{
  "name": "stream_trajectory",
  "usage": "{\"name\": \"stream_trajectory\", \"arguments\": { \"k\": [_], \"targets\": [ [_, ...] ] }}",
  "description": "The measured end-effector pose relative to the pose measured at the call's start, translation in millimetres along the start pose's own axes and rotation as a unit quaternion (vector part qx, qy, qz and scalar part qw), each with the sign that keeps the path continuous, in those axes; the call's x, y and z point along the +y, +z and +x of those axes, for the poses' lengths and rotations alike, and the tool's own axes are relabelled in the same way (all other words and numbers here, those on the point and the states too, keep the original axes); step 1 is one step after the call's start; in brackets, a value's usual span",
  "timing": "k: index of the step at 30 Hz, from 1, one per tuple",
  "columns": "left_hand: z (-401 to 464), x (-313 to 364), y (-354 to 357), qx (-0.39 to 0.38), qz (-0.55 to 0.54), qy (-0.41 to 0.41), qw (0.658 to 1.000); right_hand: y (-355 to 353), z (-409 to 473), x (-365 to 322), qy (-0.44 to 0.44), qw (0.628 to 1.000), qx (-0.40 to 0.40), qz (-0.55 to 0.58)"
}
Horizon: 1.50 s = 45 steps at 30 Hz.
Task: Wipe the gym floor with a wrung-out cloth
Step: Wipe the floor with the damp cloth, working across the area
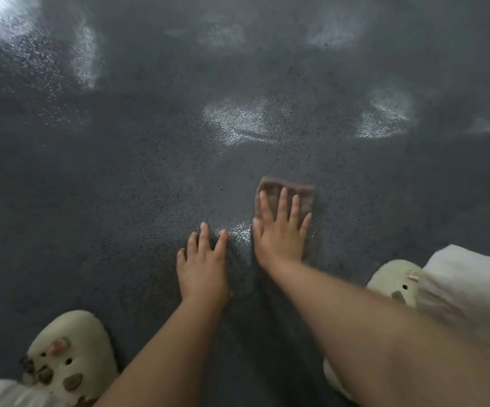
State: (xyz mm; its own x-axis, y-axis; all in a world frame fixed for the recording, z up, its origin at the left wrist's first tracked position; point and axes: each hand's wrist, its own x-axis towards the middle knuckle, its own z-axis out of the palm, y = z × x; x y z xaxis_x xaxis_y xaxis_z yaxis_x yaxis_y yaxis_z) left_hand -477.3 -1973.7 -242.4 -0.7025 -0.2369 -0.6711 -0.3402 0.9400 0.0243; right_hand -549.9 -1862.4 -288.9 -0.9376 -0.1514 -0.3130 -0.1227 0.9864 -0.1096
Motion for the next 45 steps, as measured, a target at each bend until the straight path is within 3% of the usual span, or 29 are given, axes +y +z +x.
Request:
{"name": "stream_trajectory", "arguments": {
  "k": [4,8,12,17,22,25,28,34,40,45],
  "targets": [
    [-1,4,-2,0.004,0.0,-0.011,1.0,25,-47,-12,-0.053,0.998,-0.01,-0.01],
    [0,6,-2,-0.004,-0.006,-0.018,1.0,16,-25,12,-0.13,0.991,-0.035,-0.019],
    [-1,5,-4,-0.022,0.009,-0.007,1.0,-5,14,52,-0.188,0.976,-0.046,-0.098],
    [-2,8,-5,-0.011,0.021,-0.007,1.0,-37,39,119,0.033,0.996,-0.061,-0.048],
    [-2,10,-4,-0.003,0.02,-0.013,1.0,-19,-1,92,0.125,0.991,-0.044,0.016],
    [-2,13,-4,-0.002,0.022,-0.025,0.999,8,-46,44,0.068,0.997,-0.001,0.024],
    [-1,17,-6,-0.001,0.026,-0.04,0.999,20,-67,28,0.006,1.0,-0.022,0.012],
    [-1,19,-9,-0.005,0.028,-0.046,0.999,-1,-21,95,-0.164,0.982,-0.062,-0.069],
    [1,17,-11,-0.013,0.019,-0.044,0.999,-25,16,160,0.065,0.998,-0.015,-0.017],
    [2,20,-10,-0.008,0.016,-0.046,0.999,-12,-5,129,0.197,0.979,0.002,0.056]
  ]
}}
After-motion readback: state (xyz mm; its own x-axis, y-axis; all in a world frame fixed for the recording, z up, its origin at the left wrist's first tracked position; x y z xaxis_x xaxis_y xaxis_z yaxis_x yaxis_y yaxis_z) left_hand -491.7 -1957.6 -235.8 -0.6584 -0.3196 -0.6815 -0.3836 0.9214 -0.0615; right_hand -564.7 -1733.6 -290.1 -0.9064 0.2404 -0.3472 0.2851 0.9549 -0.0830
